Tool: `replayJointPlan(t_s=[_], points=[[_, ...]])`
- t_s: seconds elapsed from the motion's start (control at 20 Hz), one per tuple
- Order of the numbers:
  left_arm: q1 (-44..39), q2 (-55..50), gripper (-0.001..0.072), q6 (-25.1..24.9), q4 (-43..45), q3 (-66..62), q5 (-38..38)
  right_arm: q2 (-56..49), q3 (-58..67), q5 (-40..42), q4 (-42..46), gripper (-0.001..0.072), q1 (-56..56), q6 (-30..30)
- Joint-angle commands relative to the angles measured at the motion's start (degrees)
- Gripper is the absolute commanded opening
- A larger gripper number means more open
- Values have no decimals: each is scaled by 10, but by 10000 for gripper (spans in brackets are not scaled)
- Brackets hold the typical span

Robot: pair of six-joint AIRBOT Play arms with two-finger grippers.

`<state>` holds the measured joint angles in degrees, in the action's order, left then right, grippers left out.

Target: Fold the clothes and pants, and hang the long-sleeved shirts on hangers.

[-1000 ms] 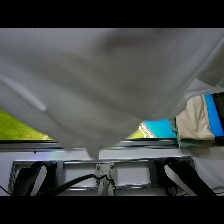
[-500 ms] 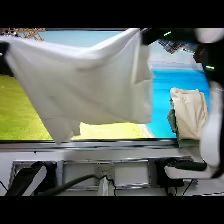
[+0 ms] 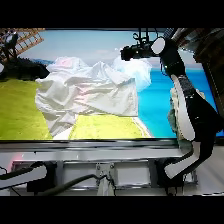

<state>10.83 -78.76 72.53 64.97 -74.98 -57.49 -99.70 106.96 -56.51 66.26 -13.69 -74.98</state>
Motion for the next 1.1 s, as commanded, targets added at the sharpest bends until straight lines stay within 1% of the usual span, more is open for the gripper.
replayJointPlan(t_s=[0.0,0.05,0.15,0.25,0.35,0.45,0.6,0.65,0.7,0.8,0.85,0.9,1.05], points=[[35,-12,327,36,33,3,-87,13,0,-116,15,287,1,-19],[53,5,327,48,51,14,-96,17,0,-140,15,285,1,-19],[98,60,326,76,70,65,-68,27,-3,-158,14,220,1,-19],[149,123,322,107,70,144,-28,39,-10,-160,2,221,1,-21],[186,160,313,133,68,225,-10,49,-21,-160,-27,221,1,-20],[207,160,313,144,42,296,17,57,-36,-162,-51,222,1,-18],[211,154,311,145,-43,367,105,65,-51,-173,-54,221,-3,-15],[210,149,215,145,-66,379,128,66,-51,-181,-55,221,-4,-14],[210,141,175,145,-72,382,139,68,-51,-184,-55,221,-6,-14],[210,122,177,145,-72,382,155,75,-51,-185,-56,221,-10,-10],[210,112,191,145,-72,382,163,78,-51,-184,-55,221,-10,-8],[210,103,238,145,-72,382,170,80,-51,-184,-55,221,-10,-8],[210,80,238,142,-72,382,187,84,-51,-185,-54,221,-10,-8]])
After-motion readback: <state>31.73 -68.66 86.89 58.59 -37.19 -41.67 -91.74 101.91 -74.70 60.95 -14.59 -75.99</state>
